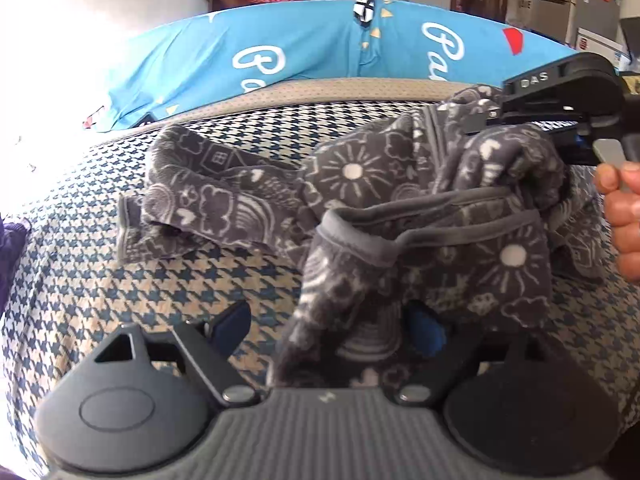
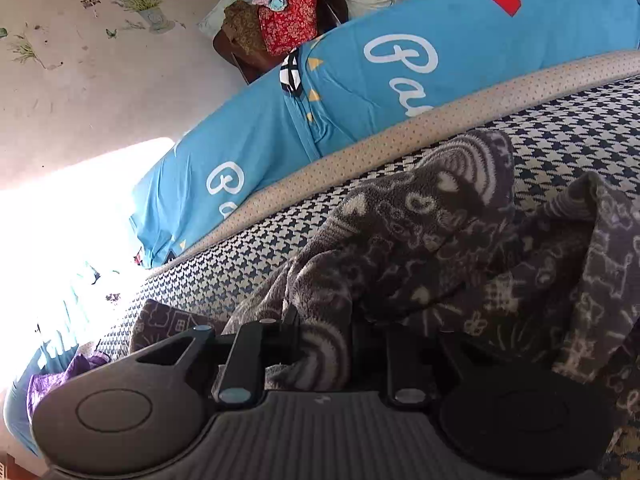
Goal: Fold clothes
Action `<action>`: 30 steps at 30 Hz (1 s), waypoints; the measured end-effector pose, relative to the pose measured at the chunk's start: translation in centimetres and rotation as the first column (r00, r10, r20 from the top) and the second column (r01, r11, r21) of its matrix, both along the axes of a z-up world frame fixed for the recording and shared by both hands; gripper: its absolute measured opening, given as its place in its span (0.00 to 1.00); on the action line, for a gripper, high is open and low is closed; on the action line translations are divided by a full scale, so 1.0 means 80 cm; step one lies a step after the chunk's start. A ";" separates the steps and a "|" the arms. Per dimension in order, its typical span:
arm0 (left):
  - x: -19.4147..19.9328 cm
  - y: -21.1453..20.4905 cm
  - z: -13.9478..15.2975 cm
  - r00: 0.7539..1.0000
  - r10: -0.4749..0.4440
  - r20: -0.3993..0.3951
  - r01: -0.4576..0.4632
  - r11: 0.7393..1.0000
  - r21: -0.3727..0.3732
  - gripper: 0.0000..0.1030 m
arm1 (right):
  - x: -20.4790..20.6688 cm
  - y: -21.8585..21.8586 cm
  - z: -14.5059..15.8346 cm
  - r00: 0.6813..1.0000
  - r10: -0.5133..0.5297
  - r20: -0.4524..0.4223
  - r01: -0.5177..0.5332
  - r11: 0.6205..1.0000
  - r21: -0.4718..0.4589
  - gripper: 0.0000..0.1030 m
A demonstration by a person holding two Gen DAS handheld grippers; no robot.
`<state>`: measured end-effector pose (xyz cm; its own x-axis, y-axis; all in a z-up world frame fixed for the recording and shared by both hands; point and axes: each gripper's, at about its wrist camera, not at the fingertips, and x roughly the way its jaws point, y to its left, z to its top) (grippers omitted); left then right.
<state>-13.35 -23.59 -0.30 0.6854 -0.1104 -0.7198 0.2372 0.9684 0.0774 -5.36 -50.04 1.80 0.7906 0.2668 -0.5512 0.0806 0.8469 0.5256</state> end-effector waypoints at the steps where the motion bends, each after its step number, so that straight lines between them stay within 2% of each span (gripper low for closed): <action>1: 0.005 0.004 0.002 1.000 0.022 0.009 -0.022 1.000 0.018 0.81 | 0.001 -0.002 0.003 1.000 -0.014 0.016 0.014 1.000 0.004 0.21; 3: 0.018 0.012 0.006 0.997 0.073 0.022 -0.074 0.995 0.073 0.76 | 0.002 -0.006 0.012 0.997 -0.052 0.054 0.052 0.999 0.010 0.20; 6: 0.041 0.032 0.015 0.992 0.124 0.016 -0.125 0.989 0.076 0.77 | 0.004 -0.012 0.028 0.987 -0.098 0.127 0.095 0.995 0.023 0.20; 8: 0.052 0.035 0.023 0.988 0.145 0.053 -0.151 0.981 0.123 0.78 | 0.007 -0.015 0.034 0.982 -0.108 0.158 0.102 0.994 0.046 0.20; 9: 0.058 0.036 0.028 0.985 0.155 0.073 -0.164 0.975 0.147 0.78 | 0.008 -0.014 0.037 0.979 -0.117 0.165 0.110 0.993 0.048 0.20; 11: 0.079 0.035 0.024 0.979 0.176 0.100 -0.196 0.948 0.252 0.76 | 0.009 -0.014 0.040 0.972 -0.152 0.180 0.149 0.988 0.033 0.20; 12: 0.091 0.042 0.022 0.976 0.199 0.084 -0.214 0.942 0.260 0.76 | 0.007 -0.017 0.041 0.965 -0.182 0.189 0.179 0.983 0.032 0.20; 14: 0.109 0.063 0.024 0.966 0.259 0.012 -0.257 0.947 0.194 0.73 | 0.008 -0.028 0.041 0.957 -0.220 0.190 0.212 0.975 0.064 0.20; 16: 0.116 0.078 0.030 0.958 0.288 -0.014 -0.284 0.951 0.122 0.73 | 0.013 -0.033 0.035 0.958 -0.242 0.157 0.234 0.970 0.069 0.20; 20: 0.120 0.079 0.041 0.968 0.244 -0.050 -0.246 0.969 -0.027 0.82 | 0.020 -0.040 0.019 0.960 -0.265 0.091 0.256 0.961 0.099 0.24; 21: 0.120 0.071 0.043 0.974 0.223 -0.042 -0.225 0.974 -0.034 0.82 | 0.020 -0.041 0.018 0.959 -0.269 0.088 0.260 0.960 0.103 0.27; 22: 0.119 0.062 0.046 0.979 0.202 -0.032 -0.203 0.978 -0.037 0.82 | 0.020 -0.041 0.017 0.958 -0.273 0.084 0.264 0.959 0.107 0.35; 24: 0.118 0.045 0.050 0.987 0.160 -0.011 -0.160 0.986 -0.042 0.83 | 0.020 -0.042 0.018 0.955 -0.286 0.075 0.279 0.956 0.091 0.46; 27: 0.119 0.019 0.057 0.996 0.092 0.016 -0.091 0.993 -0.072 0.94 | 0.013 -0.047 0.020 0.950 -0.301 0.082 0.292 0.950 0.109 0.52; 30: 0.121 -0.005 0.055 0.999 0.032 0.036 -0.030 0.997 -0.078 0.95 | 0.007 -0.050 0.023 0.947 -0.309 0.092 0.300 0.949 0.097 0.57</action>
